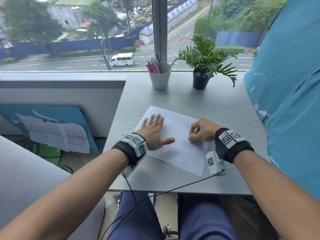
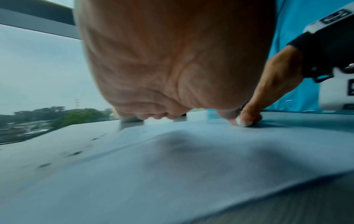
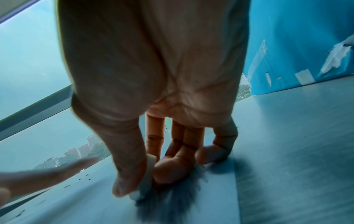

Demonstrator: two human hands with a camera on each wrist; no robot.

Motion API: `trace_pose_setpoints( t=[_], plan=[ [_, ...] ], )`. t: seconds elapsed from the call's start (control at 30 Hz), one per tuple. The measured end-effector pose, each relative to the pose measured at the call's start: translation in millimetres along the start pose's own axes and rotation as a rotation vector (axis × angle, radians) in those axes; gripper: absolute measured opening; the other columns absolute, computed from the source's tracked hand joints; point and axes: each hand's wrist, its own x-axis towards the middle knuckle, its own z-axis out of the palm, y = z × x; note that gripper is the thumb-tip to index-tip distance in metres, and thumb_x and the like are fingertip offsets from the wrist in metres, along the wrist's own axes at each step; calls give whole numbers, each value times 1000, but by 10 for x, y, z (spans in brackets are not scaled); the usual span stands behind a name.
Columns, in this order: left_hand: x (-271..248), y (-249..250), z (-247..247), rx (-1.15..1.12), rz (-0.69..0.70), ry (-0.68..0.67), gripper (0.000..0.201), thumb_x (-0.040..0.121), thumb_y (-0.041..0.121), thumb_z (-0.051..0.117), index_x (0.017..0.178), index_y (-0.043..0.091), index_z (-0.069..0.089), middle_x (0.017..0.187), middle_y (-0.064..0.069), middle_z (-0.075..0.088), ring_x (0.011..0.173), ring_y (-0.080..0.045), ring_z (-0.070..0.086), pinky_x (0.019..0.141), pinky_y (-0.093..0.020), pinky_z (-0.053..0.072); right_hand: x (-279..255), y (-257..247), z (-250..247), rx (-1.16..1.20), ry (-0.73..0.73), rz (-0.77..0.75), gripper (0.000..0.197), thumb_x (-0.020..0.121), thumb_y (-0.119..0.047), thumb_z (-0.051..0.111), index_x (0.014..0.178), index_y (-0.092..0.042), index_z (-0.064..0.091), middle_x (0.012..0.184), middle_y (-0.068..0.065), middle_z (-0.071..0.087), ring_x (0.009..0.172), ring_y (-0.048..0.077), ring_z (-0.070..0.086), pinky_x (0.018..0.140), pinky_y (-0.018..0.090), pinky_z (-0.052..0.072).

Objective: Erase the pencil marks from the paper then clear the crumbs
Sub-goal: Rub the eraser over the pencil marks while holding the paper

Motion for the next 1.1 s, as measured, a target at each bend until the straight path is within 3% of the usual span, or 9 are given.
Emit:
trace_pose_setpoints(
  t=[0.1, 0.27, 0.43, 0.6, 0.63, 0.7, 0.8, 0.97, 1.1],
  plan=[
    [182, 430, 8, -23, 280, -111, 107, 88, 78, 38, 157, 16, -16, 163, -2, -22, 151, -21, -19, 123, -47, -7, 8, 22, 8, 0, 11, -5, 16, 72, -35, 82, 70, -24, 69, 66, -12, 64, 65, 5, 57, 71, 26, 43],
    [391, 433, 121, -1, 308, -96, 101, 89, 76, 39, 159, 21, -9, 164, -2, -21, 151, -18, -17, 123, -49, -7, 13, 45, 24, 8, 21, -18, 15, 73, -32, 81, 69, -24, 68, 66, -11, 63, 66, 6, 57, 69, 24, 41],
    [331, -192, 93, -55, 67, -35, 93, 92, 74, 26, 159, 21, -10, 164, -2, -23, 152, -18, -15, 123, -47, -4, 44, 49, 23, 15, 12, 5, 16, 71, -34, 81, 69, -25, 69, 68, -12, 65, 70, 7, 59, 75, 27, 46],
    [206, -401, 99, -56, -309, 9, 110, 88, 80, 26, 156, 1, -10, 165, -17, -13, 153, -30, -9, 123, -46, -4, 17, 38, 25, 0, 20, 28, 17, 70, -38, 81, 70, -26, 70, 72, -13, 66, 77, 11, 61, 86, 32, 48],
    [151, -334, 113, -50, -297, 56, 110, 89, 79, 28, 156, 0, -9, 164, -18, -13, 153, -32, -9, 122, -46, -6, 13, 28, 24, -7, 23, 29, 17, 69, -38, 81, 69, -26, 70, 72, -13, 66, 77, 12, 62, 86, 32, 48],
    [24, -133, 149, -26, -60, 123, 99, 95, 69, 36, 158, 6, -9, 165, -12, -16, 153, -27, -13, 123, -45, -7, 0, 1, 24, -18, 32, 34, 17, 69, -39, 81, 69, -26, 70, 74, -12, 67, 79, 14, 63, 88, 33, 47],
    [-116, 165, 224, -79, 317, 9, 85, 99, 54, 47, 160, 20, -3, 166, -2, -14, 152, -18, -13, 124, -44, -4, -51, -40, 47, -20, 56, 40, 16, 72, -36, 80, 76, -23, 71, 83, -6, 70, 84, 16, 64, 84, 29, 46],
    [-6, 261, 255, -201, 272, -21, 110, 80, 63, 69, 160, 22, 7, 167, -2, -7, 153, -18, -9, 123, -50, -2, -138, -87, 64, 12, 182, 45, 17, 70, -27, 85, 78, -18, 74, 81, -1, 69, 78, 12, 61, 69, 20, 41],
    [100, 296, 144, -169, 186, -89, 129, 65, 68, 79, 160, 33, 0, 166, 0, -17, 152, -21, -18, 120, -54, -10, -164, -166, 93, 50, 256, 2, 15, 67, -23, 87, 77, -16, 77, 76, -2, 72, 68, 8, 64, 61, 16, 48]
  ],
)
